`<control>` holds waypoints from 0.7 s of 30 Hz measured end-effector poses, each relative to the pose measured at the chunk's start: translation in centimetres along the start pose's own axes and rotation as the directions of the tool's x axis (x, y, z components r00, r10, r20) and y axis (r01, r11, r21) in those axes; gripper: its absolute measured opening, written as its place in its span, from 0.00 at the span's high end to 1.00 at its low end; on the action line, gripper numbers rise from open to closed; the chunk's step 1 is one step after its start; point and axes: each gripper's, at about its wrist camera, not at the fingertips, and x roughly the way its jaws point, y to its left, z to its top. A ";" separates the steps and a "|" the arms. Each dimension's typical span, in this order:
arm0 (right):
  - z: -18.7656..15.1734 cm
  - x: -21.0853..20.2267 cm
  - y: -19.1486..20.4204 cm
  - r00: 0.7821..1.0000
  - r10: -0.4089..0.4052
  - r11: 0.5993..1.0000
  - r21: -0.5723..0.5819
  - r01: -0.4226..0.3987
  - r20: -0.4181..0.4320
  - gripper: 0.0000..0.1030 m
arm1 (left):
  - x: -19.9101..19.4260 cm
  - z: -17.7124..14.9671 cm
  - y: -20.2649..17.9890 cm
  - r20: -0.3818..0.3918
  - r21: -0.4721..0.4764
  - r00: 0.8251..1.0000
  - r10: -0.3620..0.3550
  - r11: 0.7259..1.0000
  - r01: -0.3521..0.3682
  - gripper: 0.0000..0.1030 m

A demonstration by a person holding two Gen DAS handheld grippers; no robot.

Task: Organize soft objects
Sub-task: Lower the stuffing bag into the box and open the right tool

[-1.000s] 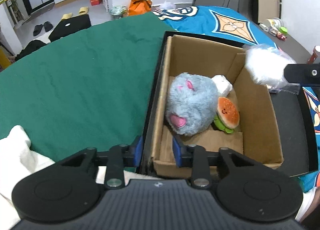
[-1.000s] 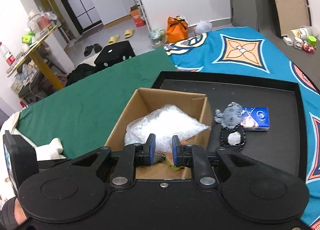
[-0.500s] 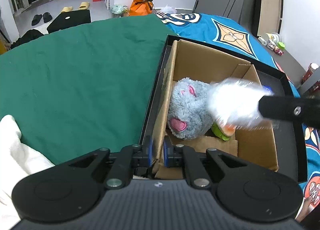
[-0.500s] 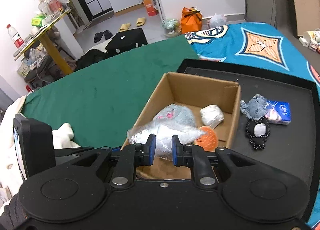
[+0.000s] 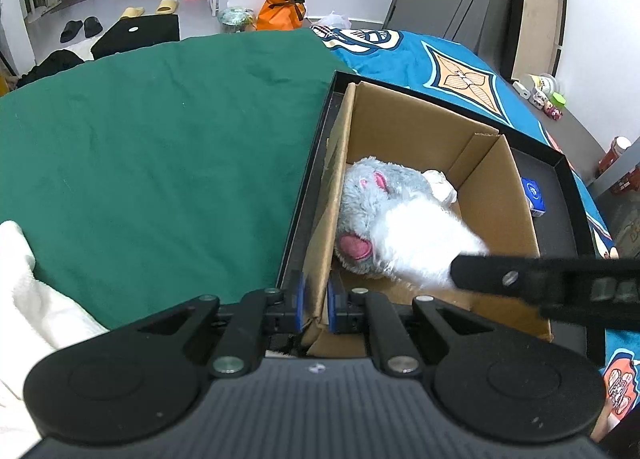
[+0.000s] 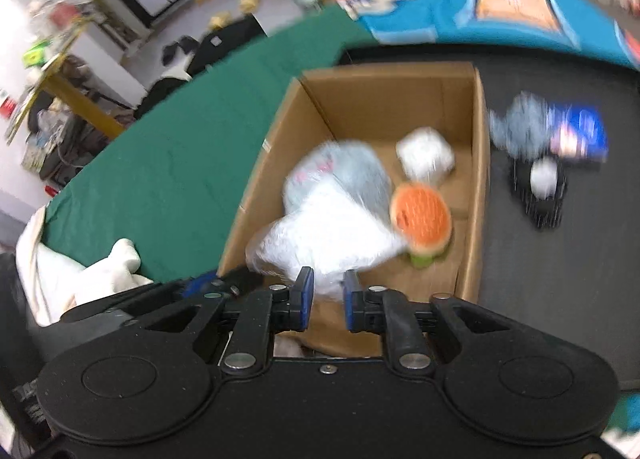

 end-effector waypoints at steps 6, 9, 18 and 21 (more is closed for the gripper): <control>0.0 -0.7 -0.3 1.000 -0.017 1.000 -0.008 0.017 0.015 0.75 | 0.1 0.0 0.1 -0.001 -0.010 1.000 -0.003 1.000 0.003 0.90; 0.2 -1.0 0.0 0.999 -0.036 0.999 -0.028 0.037 0.026 0.75 | 0.1 0.1 -0.1 0.001 -0.006 1.000 0.001 1.000 -0.001 0.90; 0.4 -1.9 -0.4 0.999 -0.013 0.999 -0.043 0.015 0.029 0.74 | 0.1 -0.1 0.0 0.000 -0.006 1.000 0.000 1.000 0.000 0.90; 0.5 -3.0 -0.9 0.999 -0.013 0.998 -0.058 0.016 0.046 0.69 | 0.1 -0.2 0.1 0.000 -0.005 1.000 0.001 1.000 -0.001 0.90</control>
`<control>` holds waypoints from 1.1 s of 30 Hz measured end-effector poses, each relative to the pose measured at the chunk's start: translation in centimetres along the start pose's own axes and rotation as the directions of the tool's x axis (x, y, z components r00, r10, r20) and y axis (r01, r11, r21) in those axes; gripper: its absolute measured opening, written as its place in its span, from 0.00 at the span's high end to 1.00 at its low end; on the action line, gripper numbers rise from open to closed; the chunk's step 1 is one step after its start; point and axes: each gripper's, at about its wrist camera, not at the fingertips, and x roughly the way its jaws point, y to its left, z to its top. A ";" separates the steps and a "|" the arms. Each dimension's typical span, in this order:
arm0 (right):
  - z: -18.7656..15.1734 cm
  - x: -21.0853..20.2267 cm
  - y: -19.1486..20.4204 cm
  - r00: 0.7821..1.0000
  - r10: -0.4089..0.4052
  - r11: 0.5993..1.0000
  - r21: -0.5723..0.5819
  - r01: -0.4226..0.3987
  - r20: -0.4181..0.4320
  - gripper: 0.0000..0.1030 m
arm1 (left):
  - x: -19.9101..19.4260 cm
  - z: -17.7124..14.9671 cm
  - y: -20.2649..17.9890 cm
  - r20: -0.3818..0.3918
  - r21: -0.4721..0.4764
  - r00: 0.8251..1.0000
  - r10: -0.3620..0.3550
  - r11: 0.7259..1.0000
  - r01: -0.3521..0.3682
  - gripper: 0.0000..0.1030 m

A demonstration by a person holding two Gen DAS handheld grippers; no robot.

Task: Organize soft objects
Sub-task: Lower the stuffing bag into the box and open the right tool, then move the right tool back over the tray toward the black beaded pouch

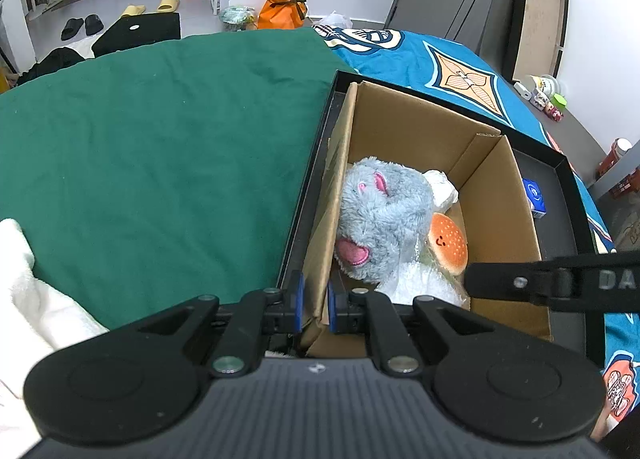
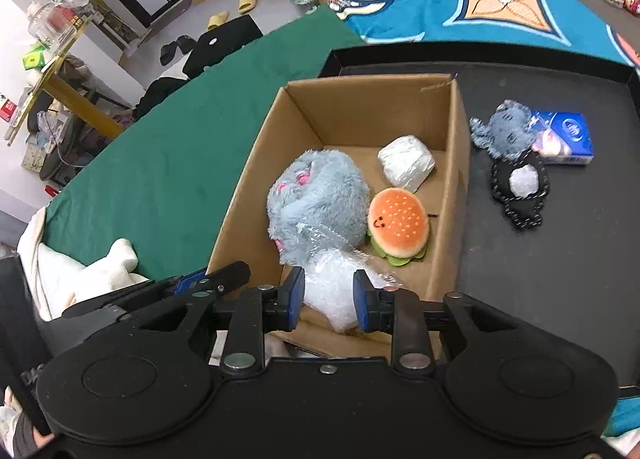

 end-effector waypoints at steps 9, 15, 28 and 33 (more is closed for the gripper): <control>1.1 -3.4 -2.1 0.998 0.011 0.999 -0.034 -0.008 0.066 0.50 | 0.0 0.0 -0.5 -0.001 0.021 1.000 0.021 1.000 -0.021 0.90; 1.8 -4.4 -4.0 0.995 0.020 0.999 -0.037 -0.016 0.093 0.42 | -0.1 0.1 -1.5 -0.003 0.066 0.998 0.064 0.996 -0.064 0.90; 3.0 -5.7 -8.4 0.989 0.064 0.997 -0.052 -0.057 0.136 0.19 | -0.1 0.5 -3.0 -0.034 0.124 0.988 0.151 0.981 -0.146 0.75; 3.0 -5.2 -10.2 0.989 0.078 0.997 -0.020 -0.076 0.124 0.17 | -0.1 0.7 -3.3 -0.037 0.131 0.983 0.181 0.976 -0.174 0.45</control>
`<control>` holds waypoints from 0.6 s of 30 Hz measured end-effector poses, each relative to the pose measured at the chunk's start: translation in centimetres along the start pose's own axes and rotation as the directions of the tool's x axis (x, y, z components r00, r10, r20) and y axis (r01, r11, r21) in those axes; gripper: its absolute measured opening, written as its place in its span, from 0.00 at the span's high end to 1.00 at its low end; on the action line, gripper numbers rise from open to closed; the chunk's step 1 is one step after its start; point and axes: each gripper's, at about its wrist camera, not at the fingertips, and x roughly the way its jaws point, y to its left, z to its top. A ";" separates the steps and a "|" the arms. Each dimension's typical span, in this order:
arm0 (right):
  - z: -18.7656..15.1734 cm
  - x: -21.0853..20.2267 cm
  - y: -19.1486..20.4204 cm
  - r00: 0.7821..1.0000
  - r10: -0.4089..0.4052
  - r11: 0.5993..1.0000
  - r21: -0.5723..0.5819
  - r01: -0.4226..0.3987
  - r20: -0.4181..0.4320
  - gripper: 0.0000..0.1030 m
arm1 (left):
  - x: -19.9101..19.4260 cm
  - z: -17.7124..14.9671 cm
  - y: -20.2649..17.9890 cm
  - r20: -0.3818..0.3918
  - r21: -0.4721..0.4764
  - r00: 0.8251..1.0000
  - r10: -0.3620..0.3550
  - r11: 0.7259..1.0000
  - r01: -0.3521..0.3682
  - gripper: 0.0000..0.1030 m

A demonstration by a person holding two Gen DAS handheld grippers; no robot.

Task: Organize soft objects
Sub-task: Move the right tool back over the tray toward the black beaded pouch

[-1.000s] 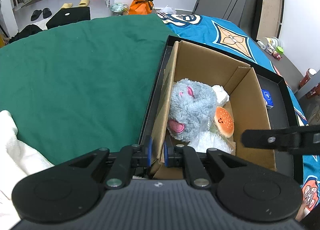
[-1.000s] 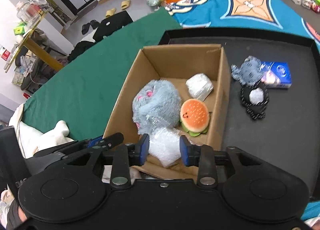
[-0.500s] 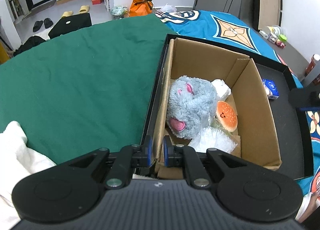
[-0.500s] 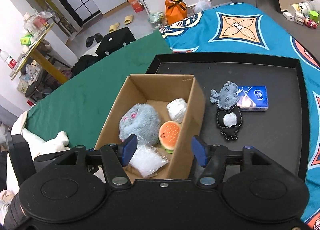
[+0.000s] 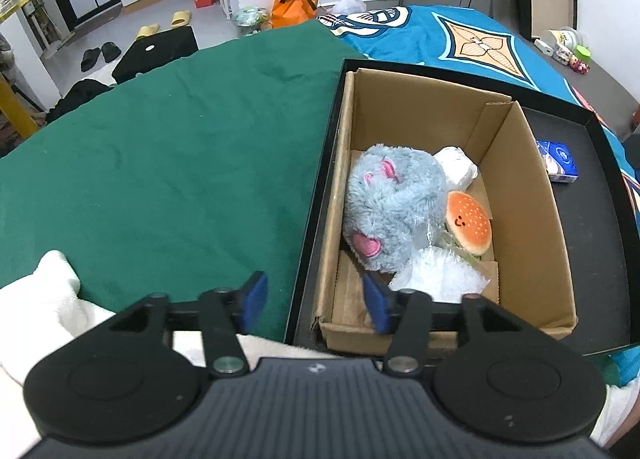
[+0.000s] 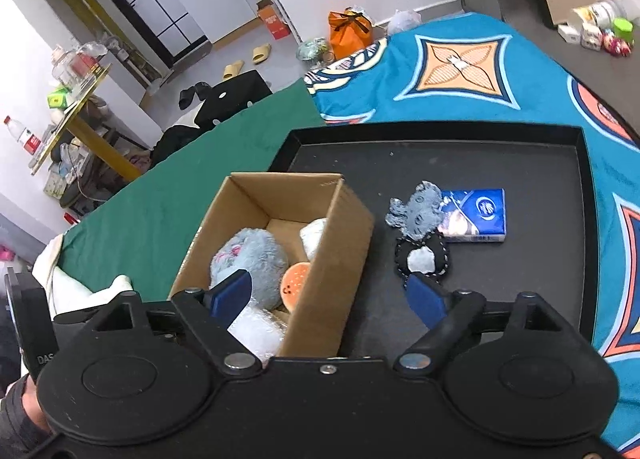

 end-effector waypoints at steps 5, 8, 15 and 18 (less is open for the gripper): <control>0.7 0.0 -1.2 1.000 -0.012 1.000 0.004 0.012 -0.007 0.15 | -0.4 0.5 -0.5 -0.018 0.023 0.999 0.033 0.999 -0.032 0.36; 1.4 -0.1 -1.9 1.000 -0.006 1.000 0.016 0.006 -0.015 0.14 | -0.8 1.1 -0.6 -0.023 0.022 0.999 0.025 0.999 -0.024 0.33; 2.5 0.2 -3.3 0.999 0.017 0.999 0.033 -0.016 -0.028 0.05 | -1.7 2.8 -1.2 -0.028 0.030 0.999 0.033 0.999 -0.032 0.25; 2.9 0.5 -3.9 0.999 0.031 0.998 0.050 -0.030 -0.036 0.05 | -2.0 3.5 -1.7 -0.028 0.031 0.999 0.043 0.999 -0.042 0.24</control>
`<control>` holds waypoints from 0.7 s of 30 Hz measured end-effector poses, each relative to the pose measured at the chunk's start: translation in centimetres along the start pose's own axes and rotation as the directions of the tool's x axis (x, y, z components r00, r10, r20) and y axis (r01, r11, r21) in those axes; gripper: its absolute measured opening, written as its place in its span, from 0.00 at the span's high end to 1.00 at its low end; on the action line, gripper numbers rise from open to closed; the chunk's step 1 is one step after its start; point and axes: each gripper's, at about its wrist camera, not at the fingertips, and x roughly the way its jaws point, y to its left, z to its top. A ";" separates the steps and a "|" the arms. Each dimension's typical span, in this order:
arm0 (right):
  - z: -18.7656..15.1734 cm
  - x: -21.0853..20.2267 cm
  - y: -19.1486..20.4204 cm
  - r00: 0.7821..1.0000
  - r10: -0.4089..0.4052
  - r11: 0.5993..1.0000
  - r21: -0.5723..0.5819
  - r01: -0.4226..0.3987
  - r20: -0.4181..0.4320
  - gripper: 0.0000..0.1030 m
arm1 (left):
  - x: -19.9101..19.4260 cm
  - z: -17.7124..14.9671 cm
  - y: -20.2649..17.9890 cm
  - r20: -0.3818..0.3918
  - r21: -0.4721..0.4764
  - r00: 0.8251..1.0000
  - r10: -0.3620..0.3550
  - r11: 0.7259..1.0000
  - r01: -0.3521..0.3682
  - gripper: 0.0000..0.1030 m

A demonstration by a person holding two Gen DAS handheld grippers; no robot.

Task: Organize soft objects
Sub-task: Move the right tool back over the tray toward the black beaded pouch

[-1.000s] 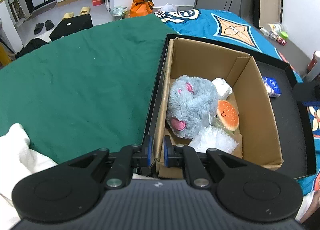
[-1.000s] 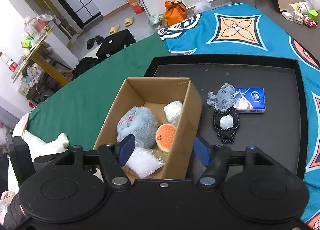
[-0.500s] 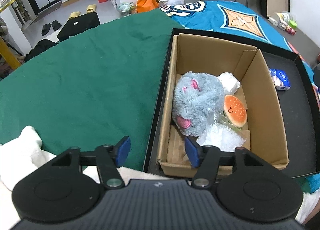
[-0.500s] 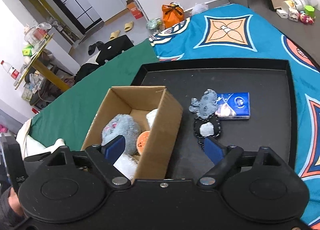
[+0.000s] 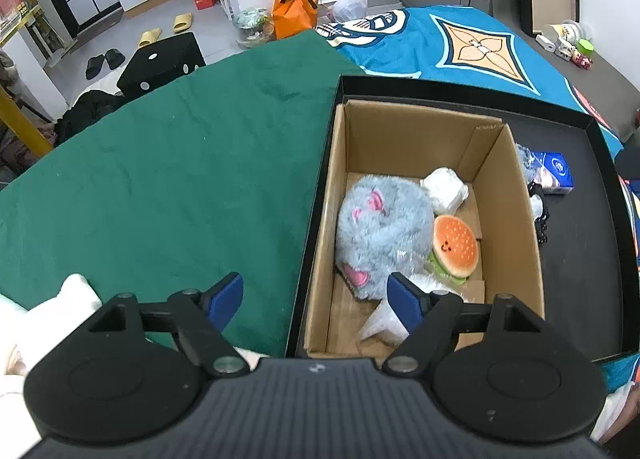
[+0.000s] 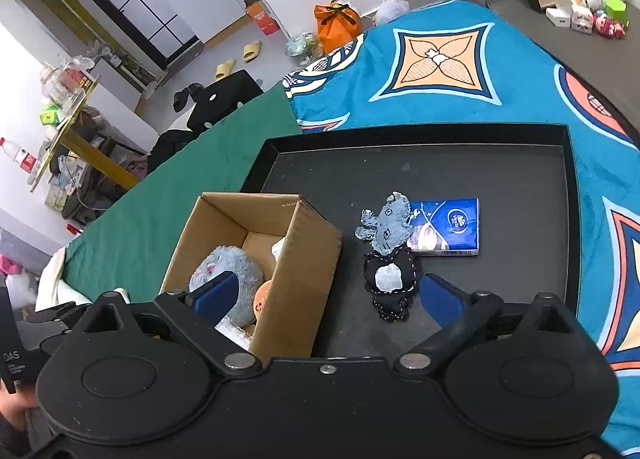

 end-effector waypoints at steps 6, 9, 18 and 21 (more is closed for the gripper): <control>1.0 0.3 -1.4 0.999 0.039 0.998 0.047 -0.040 0.017 0.05 | -0.1 1.0 -0.5 -0.003 -0.014 1.000 0.017 1.000 -0.017 0.22; 0.8 1.0 -2.1 0.999 0.035 0.998 0.047 -0.036 0.019 0.05 | 0.2 1.3 -0.9 -0.009 -0.017 1.000 0.028 0.999 -0.028 0.22; -0.8 3.8 -2.9 1.000 -0.005 1.000 -0.028 0.005 0.013 0.11 | 1.7 2.0 -1.5 -0.035 -0.014 0.997 0.068 0.998 -0.068 0.22; -1.2 4.9 -3.2 1.000 -0.013 0.998 -0.057 0.013 -0.006 0.16 | 2.4 2.3 -1.8 -0.044 -0.017 0.996 0.078 0.997 -0.079 0.22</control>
